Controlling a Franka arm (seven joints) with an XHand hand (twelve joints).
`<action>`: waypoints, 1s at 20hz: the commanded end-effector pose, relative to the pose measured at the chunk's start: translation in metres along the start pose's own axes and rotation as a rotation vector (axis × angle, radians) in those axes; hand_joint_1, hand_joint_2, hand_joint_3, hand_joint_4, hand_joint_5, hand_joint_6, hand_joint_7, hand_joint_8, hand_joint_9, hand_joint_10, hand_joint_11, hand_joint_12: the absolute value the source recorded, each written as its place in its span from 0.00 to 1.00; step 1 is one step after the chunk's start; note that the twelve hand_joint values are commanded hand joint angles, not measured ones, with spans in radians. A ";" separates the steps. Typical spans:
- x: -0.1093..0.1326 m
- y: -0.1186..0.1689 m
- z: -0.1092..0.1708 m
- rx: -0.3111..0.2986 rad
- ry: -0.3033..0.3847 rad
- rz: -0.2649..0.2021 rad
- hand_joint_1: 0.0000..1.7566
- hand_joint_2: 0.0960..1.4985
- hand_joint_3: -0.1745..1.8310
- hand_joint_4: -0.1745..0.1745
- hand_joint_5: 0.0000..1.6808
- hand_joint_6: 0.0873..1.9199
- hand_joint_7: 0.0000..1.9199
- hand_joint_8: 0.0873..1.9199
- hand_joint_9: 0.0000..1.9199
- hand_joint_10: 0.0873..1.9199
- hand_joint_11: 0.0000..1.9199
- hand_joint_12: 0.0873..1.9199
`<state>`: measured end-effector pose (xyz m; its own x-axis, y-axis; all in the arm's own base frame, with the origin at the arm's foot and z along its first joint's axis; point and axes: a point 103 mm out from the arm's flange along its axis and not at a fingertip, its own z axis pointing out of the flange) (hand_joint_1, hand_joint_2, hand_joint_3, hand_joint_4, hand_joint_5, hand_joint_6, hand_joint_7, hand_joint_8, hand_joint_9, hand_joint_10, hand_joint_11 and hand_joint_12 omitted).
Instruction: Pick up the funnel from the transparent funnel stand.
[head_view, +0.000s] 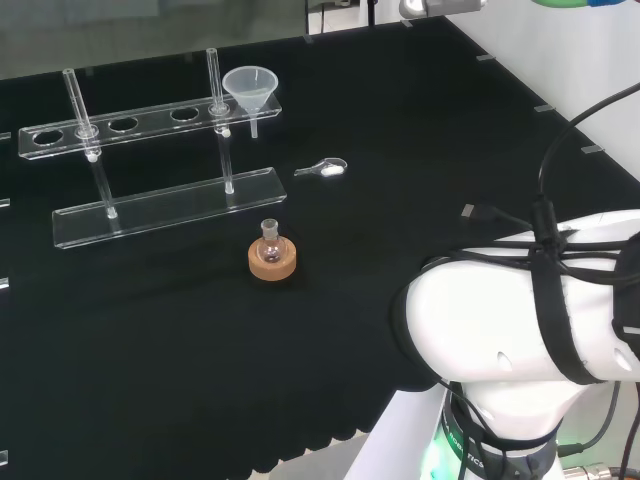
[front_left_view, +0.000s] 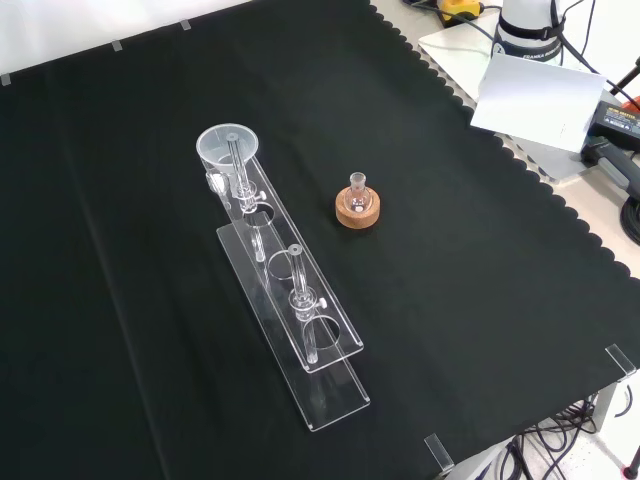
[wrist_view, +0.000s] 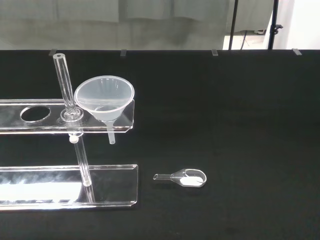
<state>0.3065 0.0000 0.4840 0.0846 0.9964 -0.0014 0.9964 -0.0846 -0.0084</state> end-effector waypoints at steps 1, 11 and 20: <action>0.000 0.000 0.000 -0.004 -0.002 0.000 0.00 0.73 0.37 0.53 0.08 0.06 0.02 0.26 0.10 0.31 0.11 0.65; 0.000 0.004 0.000 0.001 0.007 0.009 0.00 0.78 0.30 0.53 0.12 0.00 0.02 0.25 0.10 0.30 0.09 0.69; 0.004 0.030 0.014 0.013 -0.010 0.039 0.00 0.78 0.30 0.52 0.12 0.00 0.02 0.25 0.10 0.30 0.09 0.69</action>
<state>0.3225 0.0013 0.4776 0.1068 0.9943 -0.0062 0.9941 -0.1069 -0.0173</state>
